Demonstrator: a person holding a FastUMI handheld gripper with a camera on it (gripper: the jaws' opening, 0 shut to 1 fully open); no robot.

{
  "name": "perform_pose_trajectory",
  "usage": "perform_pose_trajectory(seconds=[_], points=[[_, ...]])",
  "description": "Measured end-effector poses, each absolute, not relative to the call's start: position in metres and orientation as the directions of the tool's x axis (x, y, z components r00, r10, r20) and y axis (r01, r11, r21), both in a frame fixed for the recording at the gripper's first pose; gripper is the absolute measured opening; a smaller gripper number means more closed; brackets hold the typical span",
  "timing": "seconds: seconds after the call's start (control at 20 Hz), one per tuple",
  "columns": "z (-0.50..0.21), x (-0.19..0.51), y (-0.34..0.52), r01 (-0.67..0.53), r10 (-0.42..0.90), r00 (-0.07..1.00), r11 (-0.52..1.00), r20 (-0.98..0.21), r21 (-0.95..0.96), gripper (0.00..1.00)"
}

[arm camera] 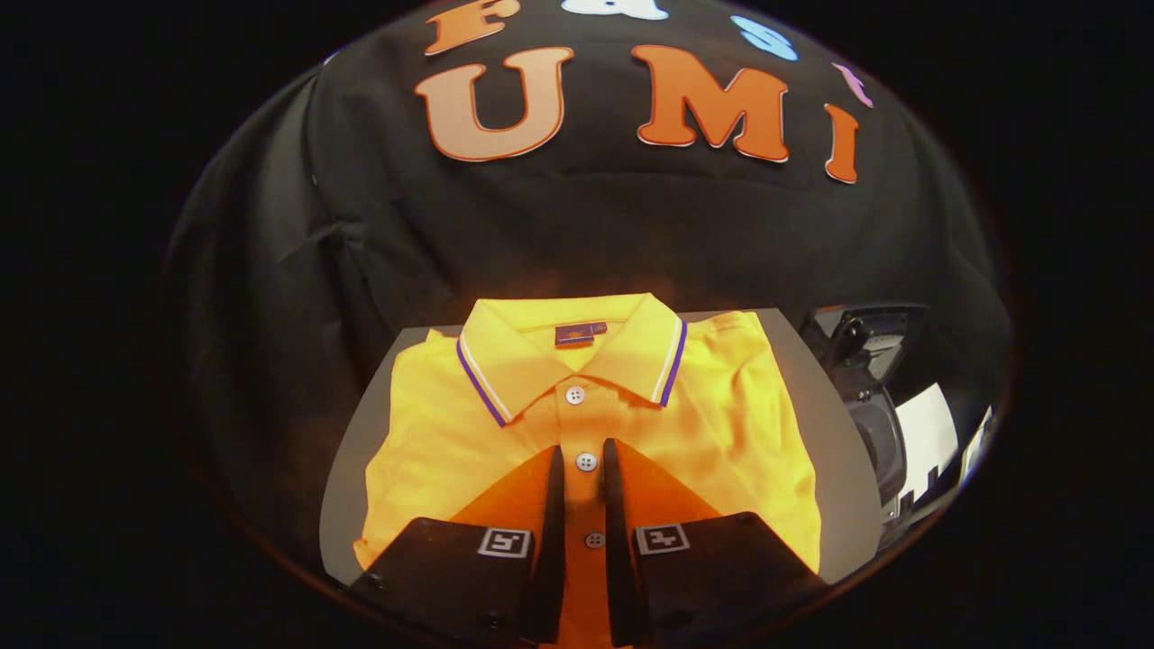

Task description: Put the clothes into the washing machine and then close the washing machine lid.

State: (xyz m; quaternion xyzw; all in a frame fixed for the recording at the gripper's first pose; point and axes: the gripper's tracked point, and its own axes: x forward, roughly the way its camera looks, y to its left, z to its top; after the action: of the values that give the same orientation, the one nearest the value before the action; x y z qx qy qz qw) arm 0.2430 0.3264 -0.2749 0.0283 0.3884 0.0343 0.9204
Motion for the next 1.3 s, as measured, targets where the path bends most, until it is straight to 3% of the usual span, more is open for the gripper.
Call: perform_pose_trajectory(seconds=[0.3,0.4,0.8,1.3], points=[[-0.274,0.239,0.329,-0.070,0.062,0.631,0.997,-0.774,0.023,0.29],[-0.274,0.241,0.332,-0.045,0.065,0.642,0.998,-0.764,0.047,0.09],[-0.273,0.242,0.330,-0.109,0.082,0.621,0.994,-0.779,0.018,0.09],[-0.219,0.268,0.318,-0.110,0.173,0.728,0.984,-0.664,0.137,0.09]])
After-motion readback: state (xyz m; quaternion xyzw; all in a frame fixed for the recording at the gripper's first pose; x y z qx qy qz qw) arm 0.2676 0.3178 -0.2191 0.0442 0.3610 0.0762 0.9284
